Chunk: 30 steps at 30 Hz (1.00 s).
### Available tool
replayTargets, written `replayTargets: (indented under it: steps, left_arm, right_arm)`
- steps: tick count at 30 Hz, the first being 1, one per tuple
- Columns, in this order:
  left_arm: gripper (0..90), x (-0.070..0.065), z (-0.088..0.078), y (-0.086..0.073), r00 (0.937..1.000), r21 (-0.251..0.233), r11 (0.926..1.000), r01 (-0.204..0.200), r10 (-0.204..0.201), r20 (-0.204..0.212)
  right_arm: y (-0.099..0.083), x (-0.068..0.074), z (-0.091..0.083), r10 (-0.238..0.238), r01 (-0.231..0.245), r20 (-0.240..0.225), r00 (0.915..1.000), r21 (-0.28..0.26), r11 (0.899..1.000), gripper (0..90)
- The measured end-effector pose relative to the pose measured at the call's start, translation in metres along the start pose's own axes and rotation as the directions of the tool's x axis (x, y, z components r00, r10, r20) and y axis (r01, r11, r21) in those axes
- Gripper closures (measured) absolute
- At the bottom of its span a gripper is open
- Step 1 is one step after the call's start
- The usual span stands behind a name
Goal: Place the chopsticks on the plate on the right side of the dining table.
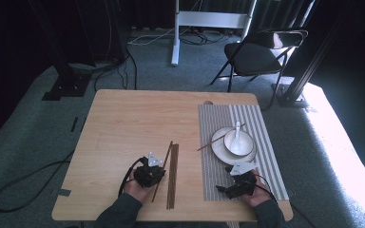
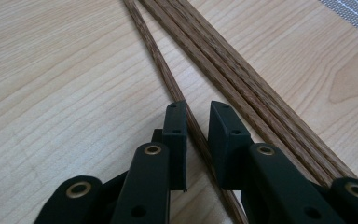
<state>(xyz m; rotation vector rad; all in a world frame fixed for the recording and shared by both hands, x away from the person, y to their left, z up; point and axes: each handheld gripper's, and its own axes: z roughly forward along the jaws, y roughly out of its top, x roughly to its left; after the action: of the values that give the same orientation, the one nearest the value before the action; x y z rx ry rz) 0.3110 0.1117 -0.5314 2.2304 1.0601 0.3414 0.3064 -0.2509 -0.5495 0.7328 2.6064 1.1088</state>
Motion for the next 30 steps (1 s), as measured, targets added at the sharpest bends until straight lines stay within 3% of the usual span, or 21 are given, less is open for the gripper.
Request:
replayTargets:
  steps: [17, 30]
  left_arm:
    - [77.7, 0.0022, 0.001, 0.0022, 0.9989, 0.006, 1.0, 0.003, -0.003, -0.047]
    - [81.9, 0.0089, 0.0034, 0.0066, 0.9984, 0.013, 0.9992, 0.037, -0.037, -0.043]
  right_arm:
    - [0.0, 0.0, 0.0, 0.0, 0.0, 0.0, 1.0, 0.0, 1.0, 12.4]
    - [0.0, 0.0, 0.0, 0.001, -0.001, 0.0, 1.0, 0.0, 1.0, 12.3]
